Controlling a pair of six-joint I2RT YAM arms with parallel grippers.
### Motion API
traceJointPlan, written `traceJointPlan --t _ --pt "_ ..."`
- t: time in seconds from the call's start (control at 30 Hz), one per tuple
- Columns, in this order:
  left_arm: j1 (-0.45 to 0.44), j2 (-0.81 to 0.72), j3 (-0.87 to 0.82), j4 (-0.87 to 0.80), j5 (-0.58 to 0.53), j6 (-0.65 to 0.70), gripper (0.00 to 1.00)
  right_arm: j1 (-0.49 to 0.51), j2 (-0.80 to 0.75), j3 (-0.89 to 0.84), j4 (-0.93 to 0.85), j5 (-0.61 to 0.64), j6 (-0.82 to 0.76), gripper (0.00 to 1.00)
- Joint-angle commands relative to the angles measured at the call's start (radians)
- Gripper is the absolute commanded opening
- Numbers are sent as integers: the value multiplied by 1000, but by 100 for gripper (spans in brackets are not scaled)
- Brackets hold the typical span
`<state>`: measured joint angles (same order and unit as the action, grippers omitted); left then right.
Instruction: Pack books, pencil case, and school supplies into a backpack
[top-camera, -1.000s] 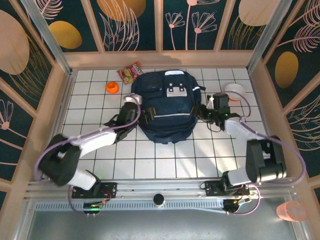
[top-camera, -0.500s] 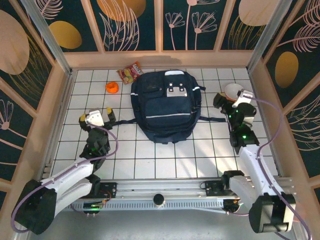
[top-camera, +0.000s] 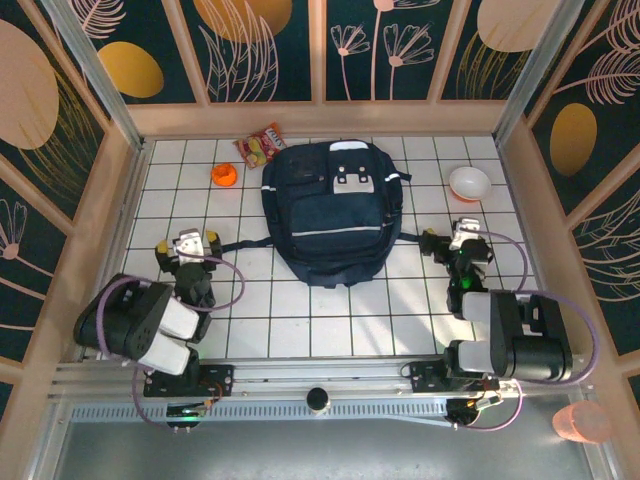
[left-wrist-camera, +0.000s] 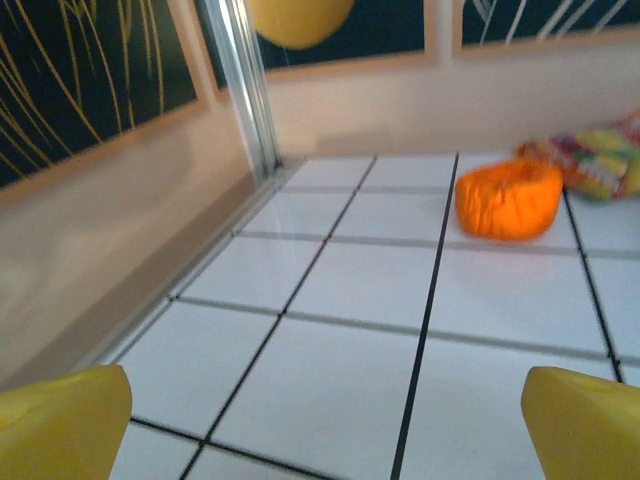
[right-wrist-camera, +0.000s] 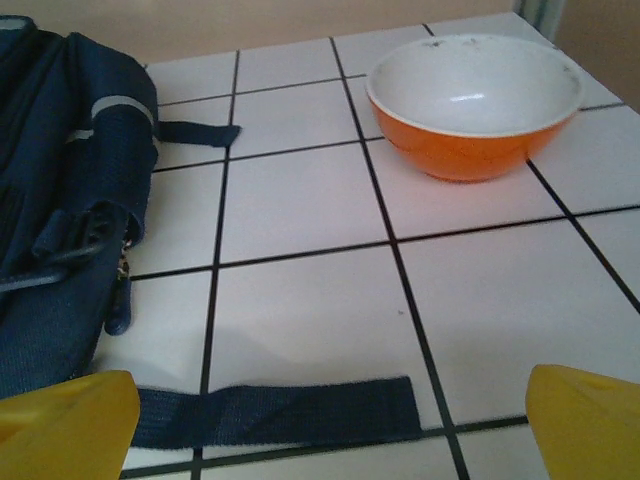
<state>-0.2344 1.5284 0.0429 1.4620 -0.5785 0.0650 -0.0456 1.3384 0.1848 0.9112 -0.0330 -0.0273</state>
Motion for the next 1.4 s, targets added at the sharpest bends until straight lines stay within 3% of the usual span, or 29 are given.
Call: traceJointPlan --t 0.0,0.07,0.1,0.13,0.17,0.23,0.3,0.37,0.43,1.37 --pt "94 -56 10 110 184 -81 99 -6 3 22 185 -101 -59 99" --pt "179 31 87 87 288 -132 99 -7 -12 -12 246 -127 -49 99" --pt "191 3 167 -144 289 -163 99 -8 -11 -33 298 -136 -36 99" --pt "213 -26 214 -260 327 -174 99 -8 -4 -43 331 -143 -23 99" --pt "217 9 167 -90 328 -175 99 -5 9 -48 364 -151 -11 99" --pt "218 -22 167 -166 286 -194 99 2 116 -63 496 -151 -4 99" --pt "217 -7 161 -121 284 -191 99 12 267 -47 642 -78 15 99" --pt "216 -11 167 -138 286 -187 99 -7 194 43 350 -42 46 99" --pt "217 -14 168 -153 291 -187 99 2 217 34 406 -20 42 99" --pt "216 -13 168 -147 292 -186 99 7 217 45 379 -12 41 99"
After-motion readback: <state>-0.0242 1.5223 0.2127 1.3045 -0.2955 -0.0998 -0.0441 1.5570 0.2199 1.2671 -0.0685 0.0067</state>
